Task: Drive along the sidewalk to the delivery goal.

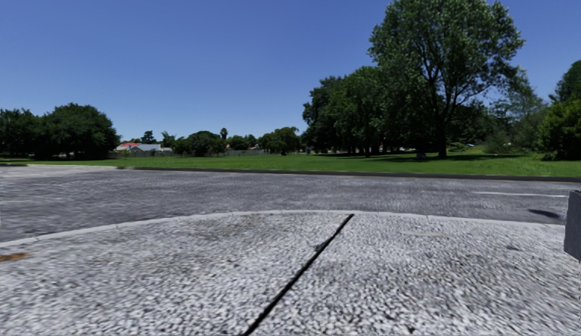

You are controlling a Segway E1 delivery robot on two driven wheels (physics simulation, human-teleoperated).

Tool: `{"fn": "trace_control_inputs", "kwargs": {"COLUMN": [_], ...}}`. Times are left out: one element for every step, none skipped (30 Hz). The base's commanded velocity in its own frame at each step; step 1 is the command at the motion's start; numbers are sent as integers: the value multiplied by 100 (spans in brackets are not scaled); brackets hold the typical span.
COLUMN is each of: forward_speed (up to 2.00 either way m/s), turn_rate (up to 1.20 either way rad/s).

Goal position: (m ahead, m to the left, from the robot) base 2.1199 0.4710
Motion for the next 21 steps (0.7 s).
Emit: {"fn": "trace_control_inputs", "kwargs": {"forward_speed": [106,106,106,106,106,105,96,94,94,93,92,92,92,92,92,92,92,92,92,92,92], "turn_rate": [37,41,45,51,51,53,54,54,54,54,55,55,55,55,55,50,26,26,4,0,0]}}
